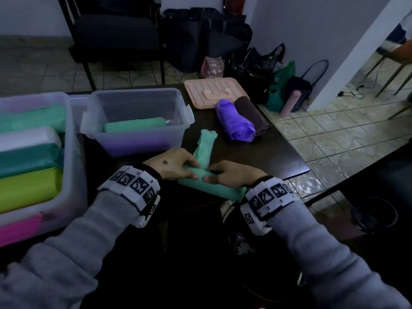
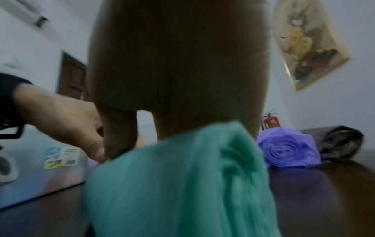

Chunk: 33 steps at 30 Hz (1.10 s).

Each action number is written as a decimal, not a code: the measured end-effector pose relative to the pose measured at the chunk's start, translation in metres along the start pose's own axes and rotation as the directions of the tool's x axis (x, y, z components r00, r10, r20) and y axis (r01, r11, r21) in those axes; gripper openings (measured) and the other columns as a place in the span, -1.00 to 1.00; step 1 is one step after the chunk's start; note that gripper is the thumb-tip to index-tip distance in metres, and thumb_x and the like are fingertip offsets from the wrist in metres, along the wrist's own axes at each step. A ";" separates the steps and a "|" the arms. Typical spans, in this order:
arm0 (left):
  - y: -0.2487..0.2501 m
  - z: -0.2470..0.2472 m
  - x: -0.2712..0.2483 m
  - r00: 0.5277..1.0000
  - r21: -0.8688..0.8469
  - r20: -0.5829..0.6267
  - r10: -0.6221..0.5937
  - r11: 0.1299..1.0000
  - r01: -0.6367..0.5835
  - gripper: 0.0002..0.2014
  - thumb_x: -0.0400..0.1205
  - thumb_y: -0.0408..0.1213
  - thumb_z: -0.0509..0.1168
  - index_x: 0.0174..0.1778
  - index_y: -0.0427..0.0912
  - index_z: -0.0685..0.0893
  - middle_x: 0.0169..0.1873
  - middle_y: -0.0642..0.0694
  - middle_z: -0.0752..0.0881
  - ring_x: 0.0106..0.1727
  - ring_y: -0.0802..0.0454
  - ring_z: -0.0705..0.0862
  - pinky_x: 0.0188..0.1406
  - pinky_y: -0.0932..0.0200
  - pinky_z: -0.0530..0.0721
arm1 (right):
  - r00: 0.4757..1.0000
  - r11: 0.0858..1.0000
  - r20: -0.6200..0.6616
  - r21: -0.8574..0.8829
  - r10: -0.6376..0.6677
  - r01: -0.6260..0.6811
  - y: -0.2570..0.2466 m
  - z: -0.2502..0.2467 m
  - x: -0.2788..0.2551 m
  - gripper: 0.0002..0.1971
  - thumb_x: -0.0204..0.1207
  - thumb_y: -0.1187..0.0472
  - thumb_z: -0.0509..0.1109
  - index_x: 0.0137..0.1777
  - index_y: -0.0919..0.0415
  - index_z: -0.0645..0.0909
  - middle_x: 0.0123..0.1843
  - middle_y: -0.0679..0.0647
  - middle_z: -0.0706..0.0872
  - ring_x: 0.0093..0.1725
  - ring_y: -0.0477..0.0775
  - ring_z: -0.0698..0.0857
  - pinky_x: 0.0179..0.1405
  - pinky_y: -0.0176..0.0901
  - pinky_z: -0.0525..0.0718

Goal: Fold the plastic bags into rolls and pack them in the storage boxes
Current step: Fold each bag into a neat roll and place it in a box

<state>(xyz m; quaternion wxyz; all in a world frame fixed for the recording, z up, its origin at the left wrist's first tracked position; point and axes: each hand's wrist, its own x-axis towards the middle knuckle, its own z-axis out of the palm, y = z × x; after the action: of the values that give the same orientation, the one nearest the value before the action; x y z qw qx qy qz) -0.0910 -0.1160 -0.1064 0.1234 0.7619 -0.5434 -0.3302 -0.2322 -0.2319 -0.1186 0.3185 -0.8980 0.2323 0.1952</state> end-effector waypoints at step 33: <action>-0.011 0.007 0.000 0.996 0.054 -0.062 -0.066 0.996 0.070 -0.38 0.47 -0.26 0.49 0.47 -0.02 0.48 0.35 -0.05 0.57 0.34 0.02 0.55 0.26 0.25 0.41 | 0.907 0.950 -0.407 -0.310 -0.111 -0.023 -0.007 0.036 -0.007 -0.41 0.53 -0.14 0.33 0.44 0.20 0.35 0.36 0.11 0.47 0.35 0.16 0.44 0.27 0.03 0.41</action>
<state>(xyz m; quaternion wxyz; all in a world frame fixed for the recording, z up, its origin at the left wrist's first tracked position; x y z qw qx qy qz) -0.0871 -0.1108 -0.1175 0.1068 0.7926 -0.5223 -0.2958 -0.2411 -0.2013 -0.1376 0.1216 -0.9625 0.2415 0.0241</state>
